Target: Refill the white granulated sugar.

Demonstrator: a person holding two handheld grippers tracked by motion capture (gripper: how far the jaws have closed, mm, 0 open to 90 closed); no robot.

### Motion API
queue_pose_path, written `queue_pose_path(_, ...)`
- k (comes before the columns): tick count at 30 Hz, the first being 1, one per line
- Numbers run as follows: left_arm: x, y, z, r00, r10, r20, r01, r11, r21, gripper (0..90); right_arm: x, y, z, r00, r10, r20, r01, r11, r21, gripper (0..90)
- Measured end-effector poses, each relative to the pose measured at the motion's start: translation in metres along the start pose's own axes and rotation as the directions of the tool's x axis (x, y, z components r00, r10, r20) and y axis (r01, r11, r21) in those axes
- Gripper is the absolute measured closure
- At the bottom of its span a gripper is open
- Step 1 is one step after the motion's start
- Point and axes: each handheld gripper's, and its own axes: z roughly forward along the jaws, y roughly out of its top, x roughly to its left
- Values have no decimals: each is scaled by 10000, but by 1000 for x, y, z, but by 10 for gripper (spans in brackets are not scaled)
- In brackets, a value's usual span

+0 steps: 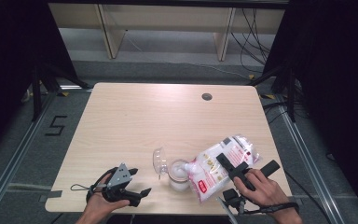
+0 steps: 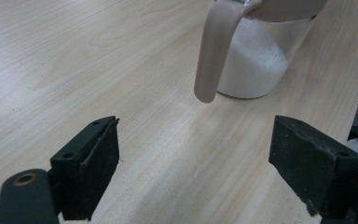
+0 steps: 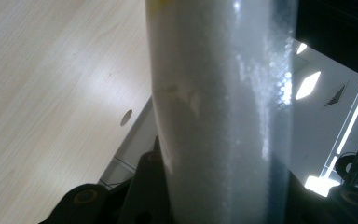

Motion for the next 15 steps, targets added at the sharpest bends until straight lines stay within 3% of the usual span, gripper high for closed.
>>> queue_pose_path(6, 0, 0, -1, 10000, 0, -24, 0, 10000, -24, 156, 0, 0, 0, 10000, 47, -2, -47, 10000, -30, 786)
queue_pose_path(8, 0, 0, -1, 10000, -37, -26, 37, 10000, -27, 156, 3, 0, -1, 9990, 435, 121, -435, 9990, 54, 786)
queue_pose_path(13, 0, 0, -1, 10000, -37, -32, 37, 10000, -32, 156, 3, 0, 0, 9992, 390, 22, -390, 9992, -80, 787)
queue_pose_path(14, 0, 0, -1, 10000, -40, -32, 40, 10000, -32, 156, 2, -1, 1, 9997, 208, 83, -207, 9997, -118, 787)
queue_pose_path(15, 0, 0, -1, 10000, -5, -26, 5, 10000, -26, 156, 4, -1, 0, 9994, 339, 81, -339, 9994, -30, 787)
